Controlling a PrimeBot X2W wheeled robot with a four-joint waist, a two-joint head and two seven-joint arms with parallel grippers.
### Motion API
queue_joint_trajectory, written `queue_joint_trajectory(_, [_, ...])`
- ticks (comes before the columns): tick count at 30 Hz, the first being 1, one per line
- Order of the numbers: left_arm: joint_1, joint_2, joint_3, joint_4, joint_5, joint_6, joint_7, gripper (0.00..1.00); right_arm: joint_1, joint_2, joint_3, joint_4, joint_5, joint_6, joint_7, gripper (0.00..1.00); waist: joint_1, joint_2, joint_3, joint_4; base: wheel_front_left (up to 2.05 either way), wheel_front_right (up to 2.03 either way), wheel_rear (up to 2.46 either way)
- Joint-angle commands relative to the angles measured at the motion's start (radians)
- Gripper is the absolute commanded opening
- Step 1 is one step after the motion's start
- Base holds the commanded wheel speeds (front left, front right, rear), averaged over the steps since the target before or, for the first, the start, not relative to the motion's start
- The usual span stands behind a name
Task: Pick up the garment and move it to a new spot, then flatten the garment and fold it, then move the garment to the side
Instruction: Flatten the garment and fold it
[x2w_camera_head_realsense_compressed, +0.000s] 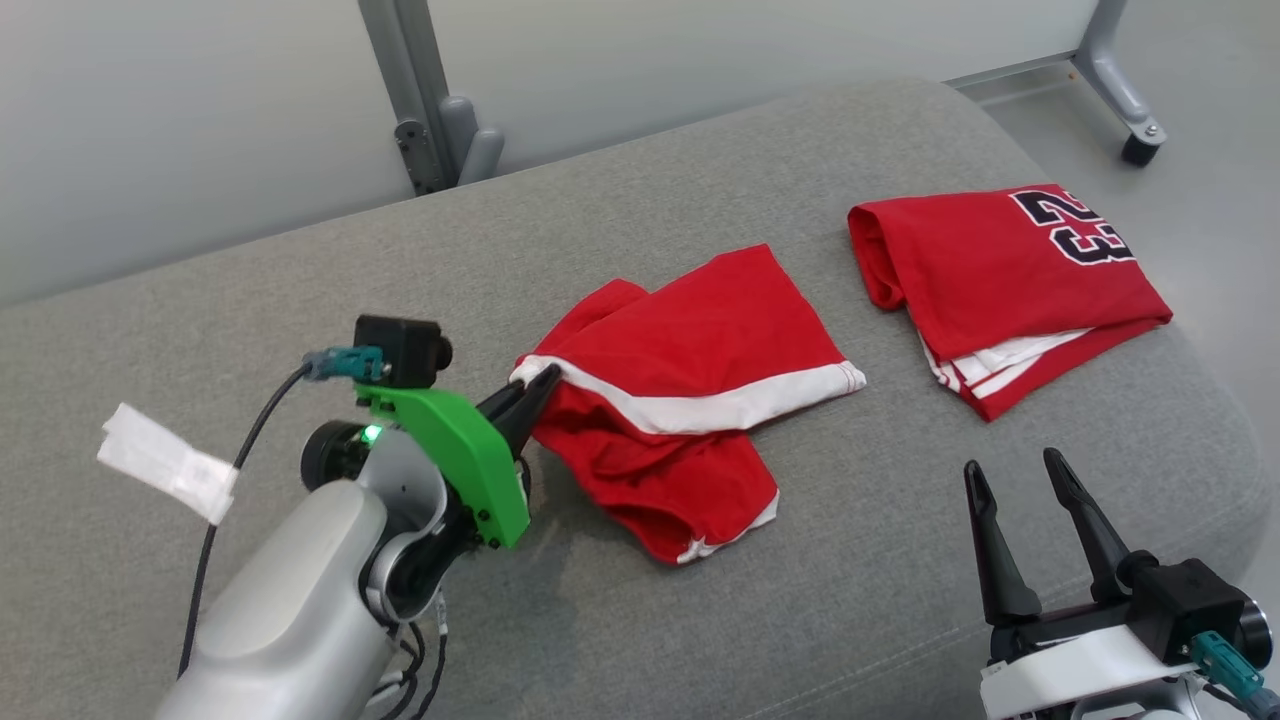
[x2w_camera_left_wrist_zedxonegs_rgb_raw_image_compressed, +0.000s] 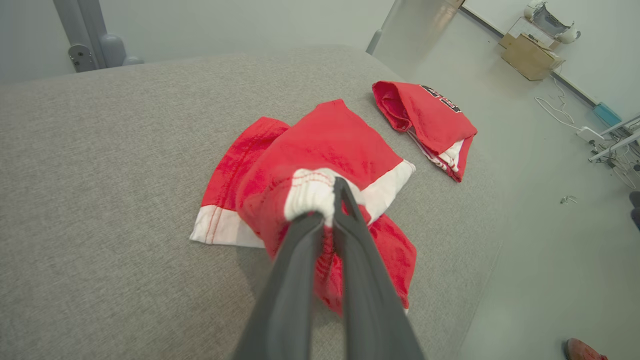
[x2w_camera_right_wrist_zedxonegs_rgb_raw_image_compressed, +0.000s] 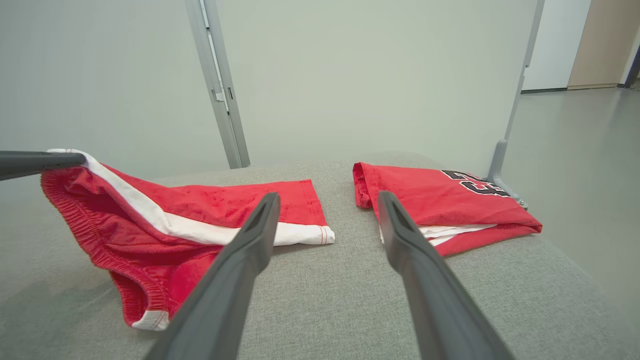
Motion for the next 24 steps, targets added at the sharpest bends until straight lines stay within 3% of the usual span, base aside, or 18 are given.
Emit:
queue_joint_trajectory(1, [0.047, 0.028, 0.004, -0.017, -0.004, 0.007, -0.022, 0.0, 0.0, -0.006, -0.004, -0.004, 0.002, 0.0, -0.003, 1.0, 0.0, 0.0, 0.025, 0.048, 0.0, 0.0, 0.0])
queue_joint_trajectory(3, [0.097, 0.054, 0.009, -0.028, 0.0, 0.015, -0.046, 0.0, -0.002, -0.008, -0.003, -0.002, 0.003, 0.0, -0.003, 1.0, 0.0, 0.0, 0.033, 0.072, 0.0, 0.0, 0.0])
queue_joint_trajectory(9, [0.179, 0.097, 0.015, -0.042, 0.025, 0.03, -0.115, 0.17, -0.017, -0.012, 0.011, 0.004, 0.006, 0.0, -0.003, 1.0, 0.0, 0.0, 0.04, 0.138, 0.0, 0.0, 0.0])
queue_joint_trajectory(12, [0.19, 0.109, 0.004, -0.03, 0.053, 0.037, -0.14, 0.4, -0.021, -0.015, 0.015, 0.009, 0.009, 0.0, -0.003, 1.0, 0.0, 0.0, 0.034, 0.153, 0.0, 0.0, 0.0])
queue_joint_trajectory(13, [0.193, 0.112, 0.002, -0.026, 0.06, 0.039, -0.143, 0.56, -0.021, -0.017, 0.016, 0.009, 0.01, 0.0, -0.003, 1.0, 0.0, 0.0, 0.032, 0.157, 0.0, 0.0, 0.0])
queue_joint_trajectory(14, [0.197, 0.113, -0.003, -0.022, 0.064, 0.041, -0.147, 0.94, -0.02, -0.02, 0.018, 0.01, 0.01, -0.001, -0.003, 1.0, 0.0, 0.0, 0.03, 0.161, 0.0, 0.0, 0.0])
queue_joint_trajectory(15, [0.201, 0.115, -0.005, -0.019, 0.064, 0.042, -0.152, 1.0, -0.02, -0.022, 0.019, 0.011, 0.011, 0.0, -0.003, 1.0, 0.0, 0.0, 0.027, 0.165, 0.0, 0.0, 0.0])
queue_joint_trajectory(24, [0.259, 0.127, 0.005, -0.027, 0.084, 0.089, -0.217, 1.0, -0.028, -0.037, 0.043, 0.034, 0.033, 0.0, -0.003, 1.0, 0.0, 0.0, 0.016, 0.192, 0.0, 0.0, 0.0])
